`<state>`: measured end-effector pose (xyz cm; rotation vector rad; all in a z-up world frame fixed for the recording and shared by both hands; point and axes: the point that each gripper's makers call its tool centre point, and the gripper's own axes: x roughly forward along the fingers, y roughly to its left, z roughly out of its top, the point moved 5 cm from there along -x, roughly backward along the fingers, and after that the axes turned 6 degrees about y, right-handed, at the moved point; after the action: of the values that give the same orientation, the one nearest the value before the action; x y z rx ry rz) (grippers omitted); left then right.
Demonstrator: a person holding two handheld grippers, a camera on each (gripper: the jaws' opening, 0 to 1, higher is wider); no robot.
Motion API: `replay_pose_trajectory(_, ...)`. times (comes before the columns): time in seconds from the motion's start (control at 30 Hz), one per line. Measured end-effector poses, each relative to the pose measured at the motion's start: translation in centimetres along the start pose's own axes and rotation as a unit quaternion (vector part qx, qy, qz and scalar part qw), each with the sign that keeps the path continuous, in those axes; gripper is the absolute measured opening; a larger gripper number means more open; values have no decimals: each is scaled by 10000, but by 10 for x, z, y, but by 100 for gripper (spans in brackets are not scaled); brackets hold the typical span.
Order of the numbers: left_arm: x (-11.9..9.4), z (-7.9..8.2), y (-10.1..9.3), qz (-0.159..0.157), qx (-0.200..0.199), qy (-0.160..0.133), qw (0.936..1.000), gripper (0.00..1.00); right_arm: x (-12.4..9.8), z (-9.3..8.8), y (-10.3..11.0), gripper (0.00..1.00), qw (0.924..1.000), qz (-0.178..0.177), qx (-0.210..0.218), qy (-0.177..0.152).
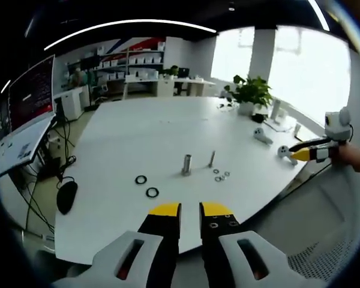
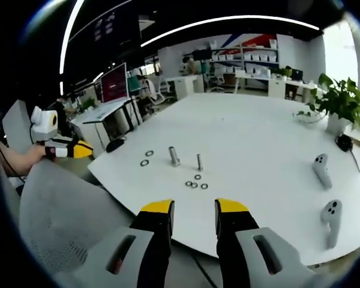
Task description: Place the washer onto the threaded stud by aligning its center hole with the stud, sliding it down to the base, and recovering from edge contact or off-axis alignment until the washer reaches the visible bottom stop.
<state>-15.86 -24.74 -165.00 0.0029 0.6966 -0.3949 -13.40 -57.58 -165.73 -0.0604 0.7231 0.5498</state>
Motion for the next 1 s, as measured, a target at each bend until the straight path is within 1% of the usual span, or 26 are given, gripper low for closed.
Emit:
replay_pose_trajectory(0.07, 0, 0, 1, 43, -20, -13, 10000, 9, -1, 1, -1, 29, 9999, 0, 88, -53)
replay_pose_trajectory(0.1, 0, 0, 1, 55, 1, -11, 10000, 9, -3, 2, -1, 29, 9997, 27, 224, -125)
replay_pose_trajectory(0.17, 0, 0, 1, 71, 34, 4, 10000, 8, -3, 3, 1, 27, 9992, 141, 327, -161)
replay_pose_trajectory(0.23, 0, -1, 2, 124, 65, 31, 9999, 8, -3, 3, 2, 27, 9995, 117, 236, -152)
replay_pose_trajectory(0.33, -1, 1, 2, 163, 48, -62, 9998, 8, -1, 1, 3, 28, 9998, 150, 134, -57)
replay_pose_trajectory(0.53, -1, 2, 3, 193, 25, -68, 9998, 8, 0, 1, 2, 29, 9997, 145, 202, -47)
replay_pose_trajectory(0.6, -1, 2, 2, 172, 47, -54, 9998, 7, 1, -1, 3, 29, 9996, 175, 235, 28)
replay_pose_trajectory(0.63, -2, 2, 2, 167, 60, -58, 9998, 7, 3, -4, 4, 30, 9993, 227, 265, 123)
replay_pose_trajectory(0.67, -2, 2, 1, 161, 64, -70, 9998, 7, 5, -9, 7, 30, 9985, 338, 267, 348)
replay_pose_trajectory(0.7, -2, 2, 1, 151, 61, -79, 9998, 7, 6, -11, 8, 30, 9982, 374, 201, 428)
replay_pose_trajectory(0.77, -2, 3, 1, 156, 59, -77, 9998, 7, 8, -12, 10, 30, 9981, 388, 87, 481)
replay_pose_trajectory(1.0, -1, 3, 1, 145, 61, -74, 9998, 7, 8, -14, 11, 30, 9976, 431, 110, 531)
